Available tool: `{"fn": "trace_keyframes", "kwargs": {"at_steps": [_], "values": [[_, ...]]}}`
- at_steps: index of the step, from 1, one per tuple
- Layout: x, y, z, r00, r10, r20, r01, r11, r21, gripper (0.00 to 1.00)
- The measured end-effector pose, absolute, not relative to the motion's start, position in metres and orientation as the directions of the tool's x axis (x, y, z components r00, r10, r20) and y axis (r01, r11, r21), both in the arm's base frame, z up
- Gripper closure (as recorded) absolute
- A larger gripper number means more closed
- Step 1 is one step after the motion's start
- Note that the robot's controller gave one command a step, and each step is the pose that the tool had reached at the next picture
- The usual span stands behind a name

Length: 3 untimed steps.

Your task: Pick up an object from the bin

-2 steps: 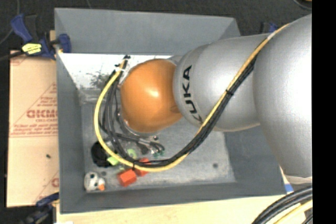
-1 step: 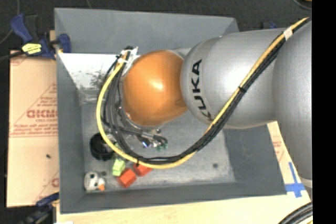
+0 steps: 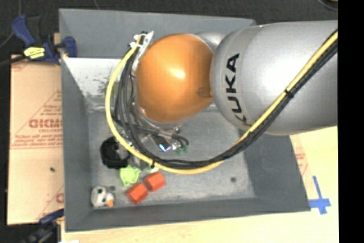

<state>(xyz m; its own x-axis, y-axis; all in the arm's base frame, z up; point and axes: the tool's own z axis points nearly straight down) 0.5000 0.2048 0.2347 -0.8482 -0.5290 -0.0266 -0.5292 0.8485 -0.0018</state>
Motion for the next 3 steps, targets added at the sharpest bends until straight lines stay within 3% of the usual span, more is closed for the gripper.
{"fn": "trace_keyframes", "kwargs": {"at_steps": [1,2,3], "values": [[0.508,0.220,0.167,-0.946,-0.320,-0.058,-0.321,0.947,0.010,1.00],[0.506,0.221,0.155,-0.945,-0.321,-0.059,-0.322,0.947,0.011,1.00],[0.516,0.212,0.121,-0.740,-0.671,-0.056,-0.671,0.741,-0.015,1.00]]}}
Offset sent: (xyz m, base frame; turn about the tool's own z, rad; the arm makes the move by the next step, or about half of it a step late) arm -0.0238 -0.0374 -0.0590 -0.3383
